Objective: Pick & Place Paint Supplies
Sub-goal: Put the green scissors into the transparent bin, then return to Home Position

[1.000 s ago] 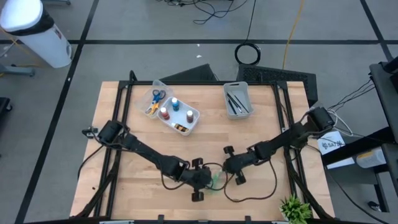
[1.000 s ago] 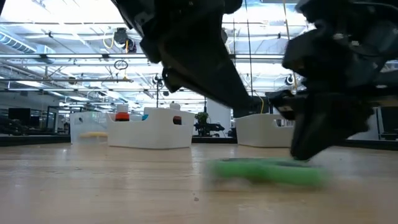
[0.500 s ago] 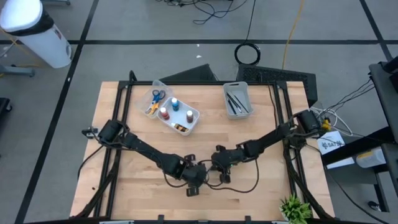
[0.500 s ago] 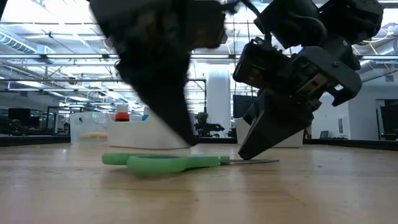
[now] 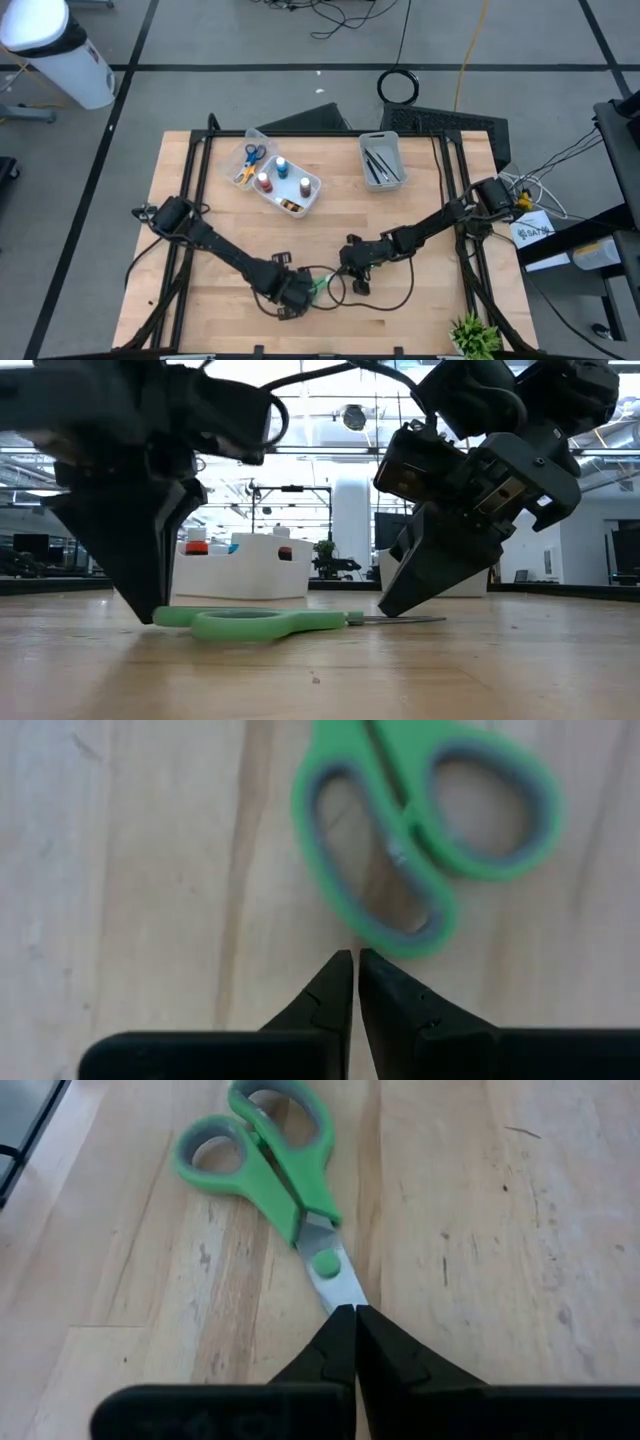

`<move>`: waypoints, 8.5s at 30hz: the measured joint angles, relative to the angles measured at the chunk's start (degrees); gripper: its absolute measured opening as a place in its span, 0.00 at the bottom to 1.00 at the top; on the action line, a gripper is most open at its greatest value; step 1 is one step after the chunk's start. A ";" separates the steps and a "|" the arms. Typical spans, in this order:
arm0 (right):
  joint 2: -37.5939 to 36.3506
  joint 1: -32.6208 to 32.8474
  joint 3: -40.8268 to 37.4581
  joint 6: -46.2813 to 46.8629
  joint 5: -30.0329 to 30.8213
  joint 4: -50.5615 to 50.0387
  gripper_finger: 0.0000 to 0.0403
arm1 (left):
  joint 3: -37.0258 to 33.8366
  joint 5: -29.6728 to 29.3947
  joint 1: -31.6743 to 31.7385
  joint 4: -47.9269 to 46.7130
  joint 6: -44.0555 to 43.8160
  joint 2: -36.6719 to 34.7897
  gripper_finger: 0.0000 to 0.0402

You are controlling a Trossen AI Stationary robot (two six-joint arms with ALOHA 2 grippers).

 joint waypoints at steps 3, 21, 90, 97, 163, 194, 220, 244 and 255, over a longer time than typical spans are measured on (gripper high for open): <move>0.11 0.04 -0.08 -0.01 -0.11 1.02 0.00 | 0.00 -0.10 -0.47 2.83 -0.50 0.00 0.09; 0.81 0.11 -0.11 15.26 10.80 2.18 0.00 | -4.02 2.12 2.57 22.91 4.69 1.00 0.09; 2.34 -10.64 3.48 5.29 2.50 6.21 0.00 | 4.66 -8.58 5.32 -6.41 15.98 0.22 0.47; 2.32 -10.64 3.48 5.21 2.54 6.23 0.00 | 4.66 -2.67 5.43 -6.42 16.17 0.22 0.46; -27.67 5.89 3.23 -13.03 2.91 13.45 0.00 | -13.51 -30.09 -1.44 -12.11 -2.57 -28.68 0.11; -28.68 7.56 0.57 -15.72 10.54 12.99 0.00 | -38.02 -12.33 55.89 -7.48 7.85 -50.29 0.09; -28.70 7.54 0.57 -15.45 10.54 13.37 0.00 | -32.60 -10.48 63.40 -5.24 5.36 -50.05 0.30; -36.11 8.69 0.61 -13.09 10.10 -0.38 0.00 | -27.63 -9.10 43.82 -7.14 14.14 -70.00 0.55; -57.44 11.54 -5.59 -17.63 10.31 -7.58 0.00 | -52.30 -14.32 13.28 21.05 15.54 -93.14 0.54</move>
